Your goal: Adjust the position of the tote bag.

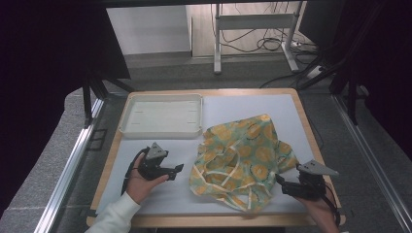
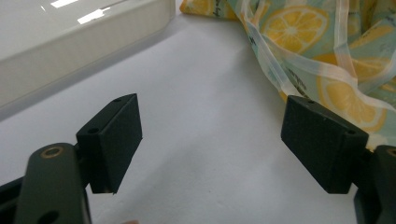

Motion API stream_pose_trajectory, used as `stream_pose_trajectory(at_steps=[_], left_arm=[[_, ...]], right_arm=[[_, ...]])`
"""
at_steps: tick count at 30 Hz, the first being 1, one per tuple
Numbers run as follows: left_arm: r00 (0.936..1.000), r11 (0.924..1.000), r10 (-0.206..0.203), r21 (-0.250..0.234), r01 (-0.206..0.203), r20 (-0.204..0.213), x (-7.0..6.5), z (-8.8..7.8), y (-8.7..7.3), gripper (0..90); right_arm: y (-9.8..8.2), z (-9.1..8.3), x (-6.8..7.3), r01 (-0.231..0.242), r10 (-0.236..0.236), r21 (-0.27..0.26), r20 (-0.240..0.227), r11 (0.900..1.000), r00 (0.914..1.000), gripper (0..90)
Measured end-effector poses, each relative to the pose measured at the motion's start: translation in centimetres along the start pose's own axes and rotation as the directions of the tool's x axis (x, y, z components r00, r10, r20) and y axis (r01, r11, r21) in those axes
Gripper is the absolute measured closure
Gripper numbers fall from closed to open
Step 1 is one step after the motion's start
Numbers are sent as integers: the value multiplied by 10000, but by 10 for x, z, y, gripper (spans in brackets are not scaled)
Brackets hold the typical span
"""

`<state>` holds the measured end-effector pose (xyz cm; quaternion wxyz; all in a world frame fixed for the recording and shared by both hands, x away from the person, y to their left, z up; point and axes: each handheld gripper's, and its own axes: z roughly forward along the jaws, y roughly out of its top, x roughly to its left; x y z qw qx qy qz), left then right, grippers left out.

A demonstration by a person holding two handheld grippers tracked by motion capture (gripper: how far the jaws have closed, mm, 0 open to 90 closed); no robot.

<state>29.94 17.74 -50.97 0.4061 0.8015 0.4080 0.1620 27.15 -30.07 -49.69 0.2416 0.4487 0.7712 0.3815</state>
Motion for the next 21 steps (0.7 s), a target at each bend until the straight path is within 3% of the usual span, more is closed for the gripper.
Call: stream_pose_trajectory(at_steps=[7,13,21], left_arm=[[9999,9999,120,-11,-120,-120,-2,0,-1,214],[9998,9997,180,-138,-181,-99,-4,-5,-1,216],[9999,9994,78,-347,-74,108,-1,-7,0,227]], right_arm=[[-1,-3,-3,-165,166,-160,48,9997,9999,167],[1,-9,2,-7,7,-347,-3,9994,10000,183],[1,-7,9,64,-66,-160,-78,9999,9999,202]])
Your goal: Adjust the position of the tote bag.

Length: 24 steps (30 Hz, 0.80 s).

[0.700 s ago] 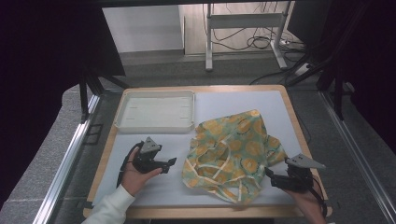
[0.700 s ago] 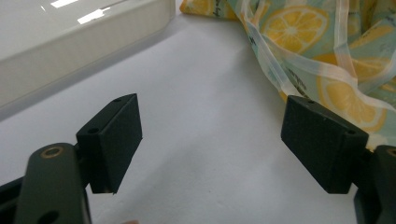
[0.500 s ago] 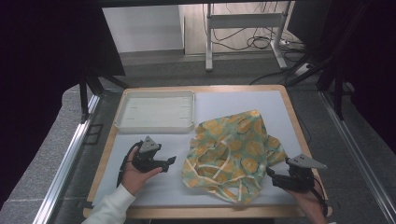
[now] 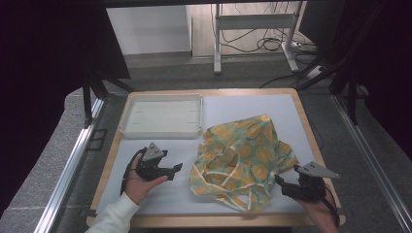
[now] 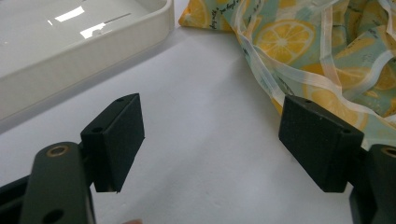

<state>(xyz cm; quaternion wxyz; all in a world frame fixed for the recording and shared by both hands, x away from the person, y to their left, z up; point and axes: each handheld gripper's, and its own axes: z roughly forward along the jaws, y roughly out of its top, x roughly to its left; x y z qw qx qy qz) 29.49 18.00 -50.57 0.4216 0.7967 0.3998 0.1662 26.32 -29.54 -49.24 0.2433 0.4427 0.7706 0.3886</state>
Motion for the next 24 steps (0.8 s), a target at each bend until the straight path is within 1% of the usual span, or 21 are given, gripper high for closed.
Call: stream_pose_trajectory(at_steps=[3,6,8,10,15,19,21,24], left_arm=[[10000,9999,-84,80,83,36,2,2,0,231],[10000,9999,-85,95,85,-13,2,1,0,237],[10000,10000,-74,3,74,-54,1,-1,0,249],[9999,9998,-164,-107,163,-51,1,-3,1,264],[9998,10000,-44,-61,43,-179,1,0,8,282],[9998,9999,122,-100,-124,-134,-2,3,19,282],[9997,9997,169,-191,-173,-183,-3,5,26,282],[9999,9995,11,-327,-15,-119,-4,9,37,282]], right_arm=[[-2,0,0,-39,38,104,30,9999,10000,207],[-1,0,0,-43,43,128,37,9999,10000,209],[-1,1,1,6,-6,129,20,9999,10000,210],[-1,1,2,73,-73,161,2,9998,10000,209],[-2,1,2,-28,28,194,-11,9998,10000,209],[-3,1,2,-35,36,249,-44,9997,10000,210],[-3,1,1,-34,36,217,-68,9998,10000,210],[-3,-1,0,-79,81,145,-104,9999,9999,209]])
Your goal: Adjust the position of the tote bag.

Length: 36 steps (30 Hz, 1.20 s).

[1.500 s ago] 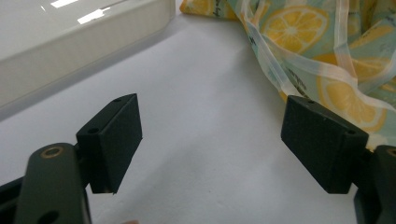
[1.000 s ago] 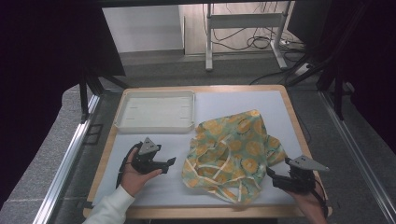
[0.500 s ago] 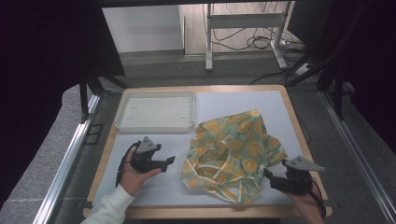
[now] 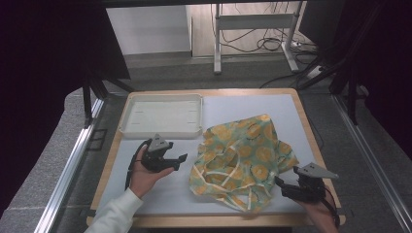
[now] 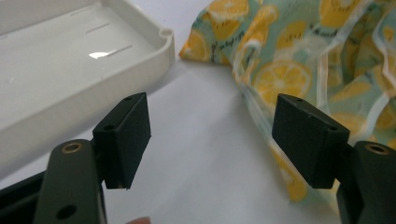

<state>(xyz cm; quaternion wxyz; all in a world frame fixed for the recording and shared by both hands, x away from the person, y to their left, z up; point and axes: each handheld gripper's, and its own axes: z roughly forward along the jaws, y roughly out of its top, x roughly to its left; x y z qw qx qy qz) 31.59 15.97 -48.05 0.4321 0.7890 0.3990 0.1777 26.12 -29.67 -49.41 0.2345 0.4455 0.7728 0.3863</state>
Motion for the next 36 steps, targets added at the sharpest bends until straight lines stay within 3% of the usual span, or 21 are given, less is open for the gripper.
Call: stream_pose_trajectory(at_steps=[3,12,22,27,36], left_arm=[[9995,9997,-220,-66,222,217,-1,7,10,282],[9996,9999,100,105,-103,280,-10,27,27,299],[9992,9998,-140,134,135,385,-4,37,42,360],[9995,9999,-3,132,-2,318,-5,44,50,367],[9994,9997,-61,251,53,328,-2,67,67,378]], right_arm=[[0,-1,-1,-3,3,-62,-22,10000,10000,210],[0,-2,0,50,-50,-62,-19,10000,10000,210],[0,-2,1,105,-104,-69,102,9999,9999,210],[0,-2,1,97,-96,-32,181,9999,9998,210],[-1,-2,1,192,-192,3,277,9998,9994,210]])
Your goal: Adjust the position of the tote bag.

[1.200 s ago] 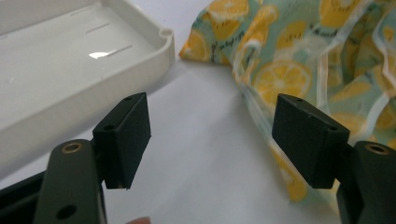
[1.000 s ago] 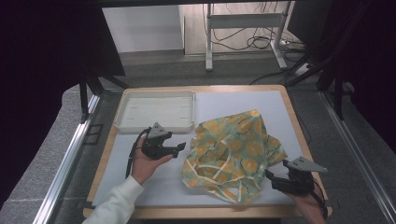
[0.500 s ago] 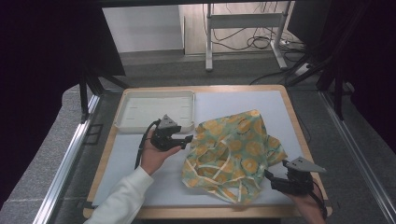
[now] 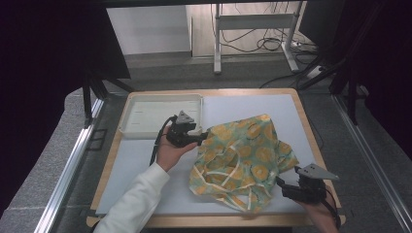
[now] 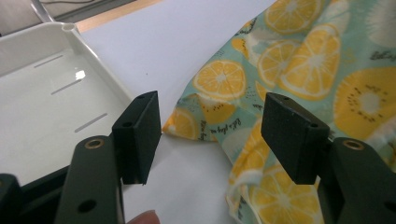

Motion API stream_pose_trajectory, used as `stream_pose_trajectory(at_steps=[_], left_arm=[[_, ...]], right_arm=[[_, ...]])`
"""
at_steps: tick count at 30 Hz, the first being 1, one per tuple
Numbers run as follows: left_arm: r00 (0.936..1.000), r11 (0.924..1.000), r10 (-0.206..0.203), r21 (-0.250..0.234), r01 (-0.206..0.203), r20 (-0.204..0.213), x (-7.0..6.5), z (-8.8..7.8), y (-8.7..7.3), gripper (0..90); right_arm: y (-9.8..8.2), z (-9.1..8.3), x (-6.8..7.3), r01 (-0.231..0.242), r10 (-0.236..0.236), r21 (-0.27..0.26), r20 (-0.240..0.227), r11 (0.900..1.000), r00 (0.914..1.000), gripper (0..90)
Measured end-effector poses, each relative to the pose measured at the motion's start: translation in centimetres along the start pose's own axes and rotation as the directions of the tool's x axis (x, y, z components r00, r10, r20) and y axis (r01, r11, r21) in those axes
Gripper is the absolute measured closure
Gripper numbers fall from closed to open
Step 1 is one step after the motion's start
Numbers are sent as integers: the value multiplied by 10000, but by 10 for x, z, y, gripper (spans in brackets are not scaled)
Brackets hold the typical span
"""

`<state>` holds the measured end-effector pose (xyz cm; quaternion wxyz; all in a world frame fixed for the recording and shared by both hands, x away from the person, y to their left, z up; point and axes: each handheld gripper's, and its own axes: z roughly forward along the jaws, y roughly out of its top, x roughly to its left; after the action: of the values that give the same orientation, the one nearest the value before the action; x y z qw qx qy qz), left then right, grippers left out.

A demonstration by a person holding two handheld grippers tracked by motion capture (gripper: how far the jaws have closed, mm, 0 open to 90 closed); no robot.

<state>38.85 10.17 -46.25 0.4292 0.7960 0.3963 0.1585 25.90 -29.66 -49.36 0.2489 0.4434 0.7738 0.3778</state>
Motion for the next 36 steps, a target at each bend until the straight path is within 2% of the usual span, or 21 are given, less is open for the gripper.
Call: stream_pose_trajectory(at_steps=[7,14,19,23,26,30,36], left_arm=[[9998,9996,96,259,-91,-168,2,13,5,385],[9998,9982,-49,591,60,-198,4,28,8,425],[9991,9965,63,839,-29,-408,0,41,11,434],[9995,9960,47,889,-20,-303,-5,49,13,438],[9995,9946,189,1023,-163,-242,-12,55,11,433],[9993,9937,222,1103,-189,-285,-22,60,2,383],[9984,9910,428,1285,-377,-374,-29,66,-10,351]], right_arm=[[0,0,0,44,-44,-24,148,10000,9999,211],[-1,1,1,124,-124,3,155,9999,9998,211],[-1,1,2,188,-189,44,184,9998,9997,211],[-1,2,3,255,-256,61,193,9997,9995,211],[-1,2,3,282,-283,66,204,9996,9994,211],[-2,2,3,323,-324,83,214,9994,9992,211],[-2,3,4,371,-374,145,219,9992,9991,210]])
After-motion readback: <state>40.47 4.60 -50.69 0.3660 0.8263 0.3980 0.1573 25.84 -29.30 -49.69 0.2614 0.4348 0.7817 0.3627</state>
